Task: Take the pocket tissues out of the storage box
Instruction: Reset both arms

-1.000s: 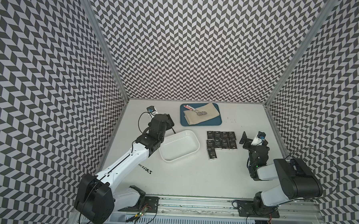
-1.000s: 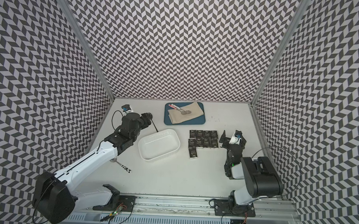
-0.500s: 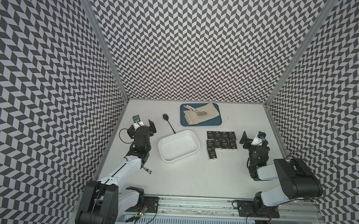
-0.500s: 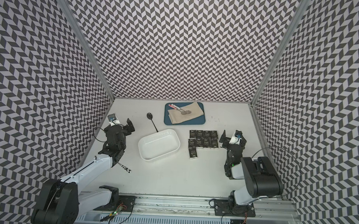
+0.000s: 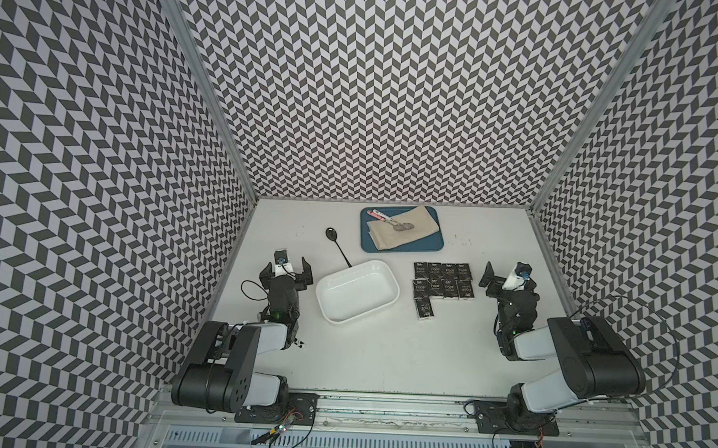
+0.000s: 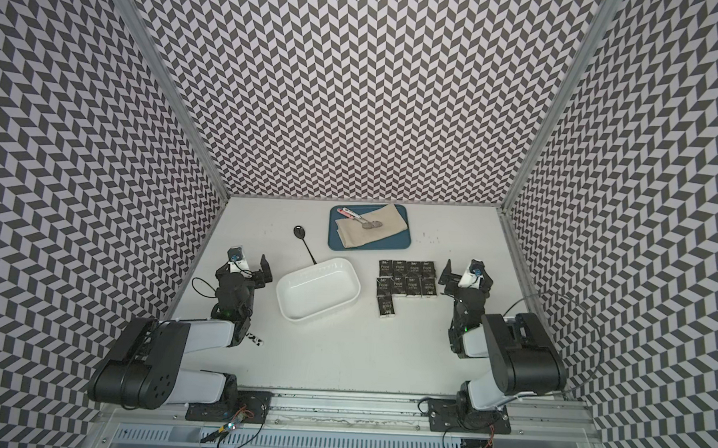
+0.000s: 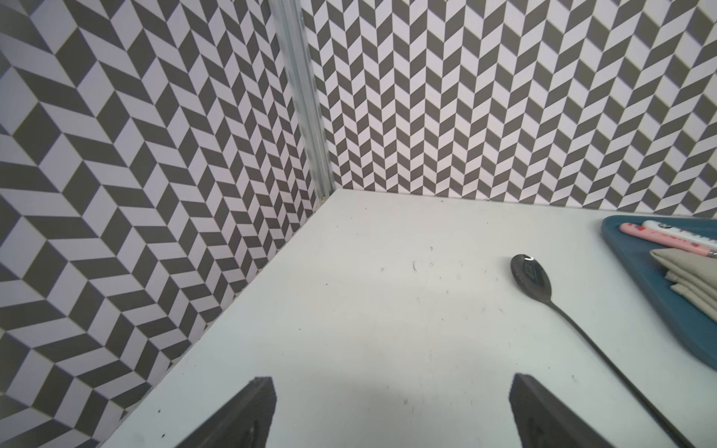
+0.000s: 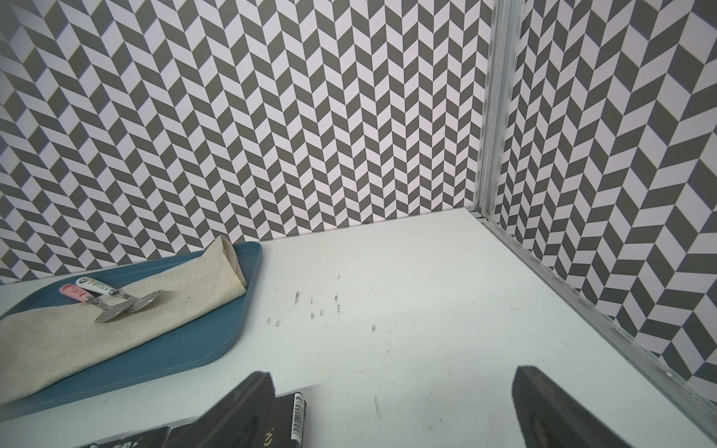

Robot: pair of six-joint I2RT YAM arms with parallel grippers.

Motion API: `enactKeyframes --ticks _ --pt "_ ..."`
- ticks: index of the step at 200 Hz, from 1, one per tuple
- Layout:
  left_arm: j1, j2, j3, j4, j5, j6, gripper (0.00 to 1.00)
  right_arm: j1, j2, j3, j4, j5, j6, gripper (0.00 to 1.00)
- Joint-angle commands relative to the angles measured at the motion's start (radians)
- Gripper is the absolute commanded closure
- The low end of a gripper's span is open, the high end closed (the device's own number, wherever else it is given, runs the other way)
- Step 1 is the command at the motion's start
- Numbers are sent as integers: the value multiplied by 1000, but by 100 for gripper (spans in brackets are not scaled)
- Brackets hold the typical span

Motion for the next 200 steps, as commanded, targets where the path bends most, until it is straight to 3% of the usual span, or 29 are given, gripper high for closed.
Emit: enactKeyframes --ticks 1,50,61,76,89,102,200 --pt "-1 30 -48 226 84 19 1 1 -9 12 20 5 -6 1" --pt "5 124 -55 316 135 30 1 2 -8 12 19 7 -4 0" --pt "4 176 -58 408 138 52 1 1 -9 12 20 8 -5 1" --pt "25 137 -12 243 174 17 1 2 -9 12 20 8 -5 1" --pt "35 163 -24 314 187 24 1 2 -9 12 20 8 -5 0" --pt "36 141 -9 244 191 14 1 1 -9 12 19 8 -5 1" --pt "47 148 -6 252 215 16 1 2 -8 12 15 6 -8 1"
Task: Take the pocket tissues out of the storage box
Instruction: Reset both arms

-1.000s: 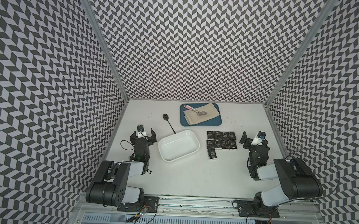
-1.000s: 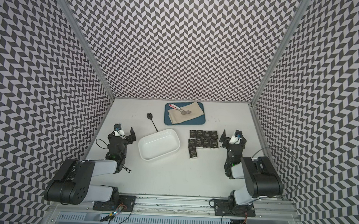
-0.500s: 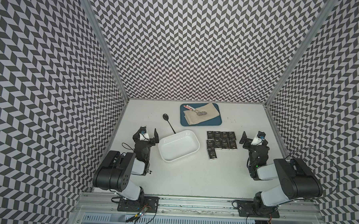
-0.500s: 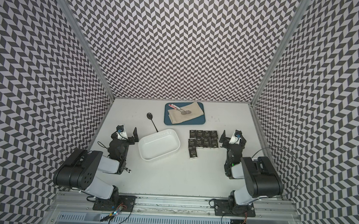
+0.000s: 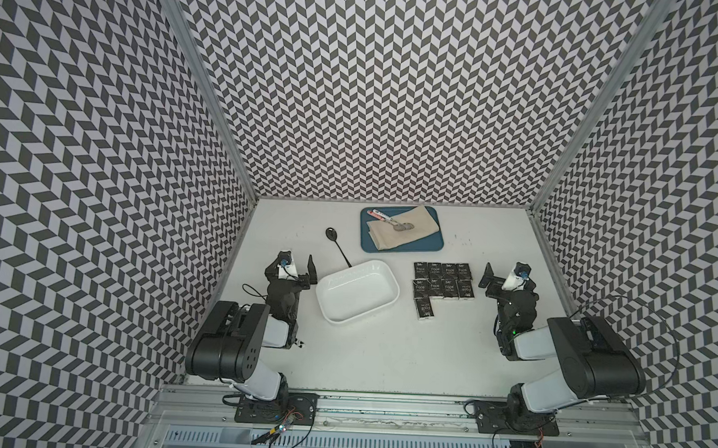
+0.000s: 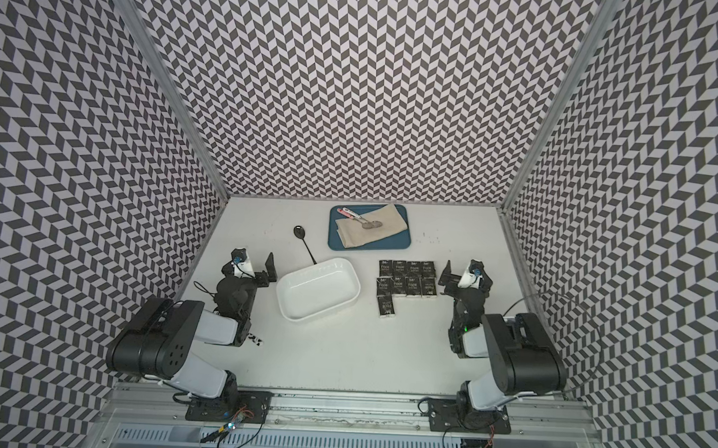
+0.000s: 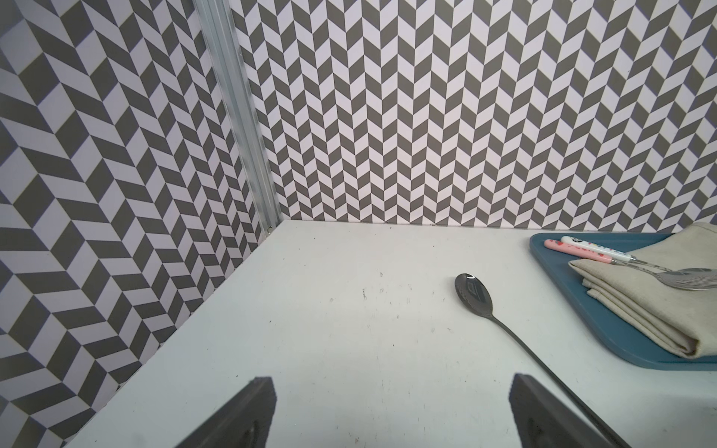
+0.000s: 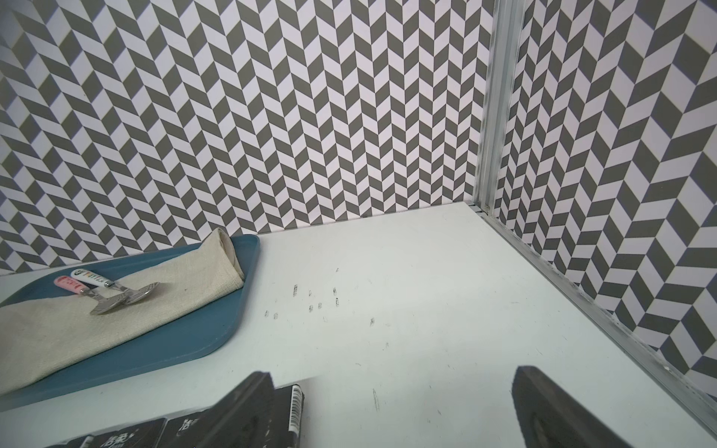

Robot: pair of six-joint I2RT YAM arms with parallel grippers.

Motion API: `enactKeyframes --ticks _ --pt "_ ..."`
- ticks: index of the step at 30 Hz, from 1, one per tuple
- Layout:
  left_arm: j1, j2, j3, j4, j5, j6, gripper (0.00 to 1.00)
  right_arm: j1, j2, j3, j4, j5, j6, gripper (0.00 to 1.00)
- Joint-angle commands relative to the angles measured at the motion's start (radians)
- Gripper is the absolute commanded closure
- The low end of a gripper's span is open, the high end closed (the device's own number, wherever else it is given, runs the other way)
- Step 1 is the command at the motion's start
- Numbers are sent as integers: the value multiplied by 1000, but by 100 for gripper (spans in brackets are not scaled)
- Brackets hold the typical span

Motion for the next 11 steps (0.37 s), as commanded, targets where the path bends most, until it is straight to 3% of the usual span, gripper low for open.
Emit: enactKeyframes --ticks 1,11 --pt "7 -5 21 -7 18 -3 1 2 -7 12 31 6 -6 1" --pt "9 -5 21 -10 20 -5 1 4 -9 12 26 7 -6 1"
